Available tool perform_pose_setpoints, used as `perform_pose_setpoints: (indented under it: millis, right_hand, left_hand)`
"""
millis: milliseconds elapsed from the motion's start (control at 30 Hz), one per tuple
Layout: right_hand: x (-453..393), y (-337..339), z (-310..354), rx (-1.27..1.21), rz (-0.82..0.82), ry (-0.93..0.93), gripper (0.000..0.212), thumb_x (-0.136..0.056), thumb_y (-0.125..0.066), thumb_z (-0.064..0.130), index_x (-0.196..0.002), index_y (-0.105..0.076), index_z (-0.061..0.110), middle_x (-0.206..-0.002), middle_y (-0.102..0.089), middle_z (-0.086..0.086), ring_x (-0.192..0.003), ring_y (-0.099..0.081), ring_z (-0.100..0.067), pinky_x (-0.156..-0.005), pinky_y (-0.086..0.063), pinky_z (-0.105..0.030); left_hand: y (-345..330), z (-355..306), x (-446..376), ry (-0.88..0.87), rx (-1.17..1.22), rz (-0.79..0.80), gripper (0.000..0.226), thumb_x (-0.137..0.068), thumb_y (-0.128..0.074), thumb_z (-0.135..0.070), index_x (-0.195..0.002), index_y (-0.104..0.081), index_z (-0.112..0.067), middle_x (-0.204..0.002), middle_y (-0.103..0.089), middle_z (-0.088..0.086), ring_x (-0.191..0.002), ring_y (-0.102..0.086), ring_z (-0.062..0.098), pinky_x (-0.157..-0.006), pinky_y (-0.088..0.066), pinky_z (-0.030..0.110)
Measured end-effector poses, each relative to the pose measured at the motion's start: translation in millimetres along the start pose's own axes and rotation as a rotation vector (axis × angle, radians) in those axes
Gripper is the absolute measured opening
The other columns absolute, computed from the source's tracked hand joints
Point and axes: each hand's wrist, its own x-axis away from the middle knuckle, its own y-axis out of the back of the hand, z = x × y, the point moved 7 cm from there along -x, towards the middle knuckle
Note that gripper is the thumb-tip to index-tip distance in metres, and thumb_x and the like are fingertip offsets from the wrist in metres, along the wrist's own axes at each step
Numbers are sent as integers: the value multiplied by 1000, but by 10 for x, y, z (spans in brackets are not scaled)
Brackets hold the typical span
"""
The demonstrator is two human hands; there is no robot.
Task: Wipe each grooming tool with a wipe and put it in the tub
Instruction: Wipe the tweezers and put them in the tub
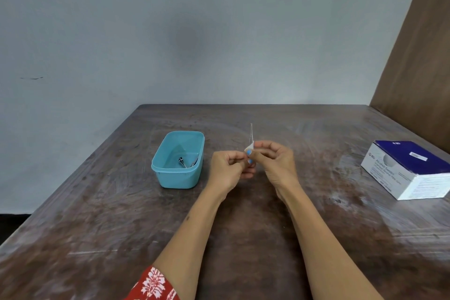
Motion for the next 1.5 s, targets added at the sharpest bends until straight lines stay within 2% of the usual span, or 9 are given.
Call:
perform_pose_setpoints:
  millis: [133,300,467,567,733,867,1000,1333,1500]
  right_hand:
    - [-22,53,-41,-45,-67,-24,12,-74,-77,10,-85,-73,11,-90,-73,-4,-95,-67,-17,-89,-49,-29]
    - [-34,31,-53,-101,-44,-48,12,-75,-74,7,-87,-72,5,-104,-70,-7,-100,-63,-6,-83,-47,-17]
    - [-30,33,-54,-123,-45,-56,7,-76,-74,7,-81,-72,10,-99,-70,-3,-96,-64,-11,-87,-50,-23]
    - [-43,49,-48,-123,-82,-34,6,-77,-74,9,-83,-72,12,-97,-71,-5,-94,-65,-15,-87,-51,-26]
    - [-50,81,-13,32,-104,77,3,-81,-72,16,-82,-73,13,-82,-70,-2,-90,-65,-15,-85,-49,-26]
    - [-8,-27,55,264,-20,184,14,-83,-67,12,-82,-71,25,-94,-68,5,-91,-63,-10,-81,-52,-34]
    - [7,-91,54,311,47,197,18,-82,-68,19,-85,-70,37,-98,-67,10,-93,-64,-17,-84,-52,-47]
    - [2,-112,31,304,69,177,12,-77,-76,23,-75,-70,34,-88,-70,11,-92,-65,-9,-81,-53,-42]
    - [16,-112,-16,312,94,121,6,-77,-76,24,-77,-72,28,-88,-70,7,-92,-64,-10,-83,-53,-42]
  left_hand:
    - [-12,-11,10,-6,1,17,15,-84,-62,1,-98,-67,0,-78,-69,9,-67,-69,14,-65,-59,24]
    - [-11,-30,6,-41,-5,6,13,-84,-62,0,-93,-69,-5,-78,-70,8,-70,-69,15,-66,-59,26]
    - [-22,-30,-4,-50,2,27,13,-84,-62,1,-94,-69,-4,-77,-70,8,-66,-69,12,-64,-59,25]
    - [-43,-36,0,-47,-24,38,17,-84,-64,-2,-100,-68,-2,-82,-71,9,-74,-70,16,-70,-60,28]
    - [65,-98,-15,-176,-147,-122,35,-82,-69,-20,-116,-65,-13,-104,-70,-1,-96,-66,11,-87,-55,34]
    - [82,-168,11,-207,-78,-154,32,-83,-68,-24,-113,-66,-14,-100,-68,-6,-94,-63,4,-78,-51,14]
    - [100,-184,14,-249,-76,-173,19,-86,-64,-15,-104,-70,-11,-96,-71,1,-88,-65,4,-76,-53,12]
    - [138,-171,-30,-205,103,-188,26,-83,-66,-8,-108,-67,-1,-93,-68,4,-72,-64,-9,-65,-50,7]
    - [148,-180,-27,-204,102,-178,27,-82,-67,-10,-108,-67,-3,-93,-68,1,-76,-64,-3,-64,-50,7]
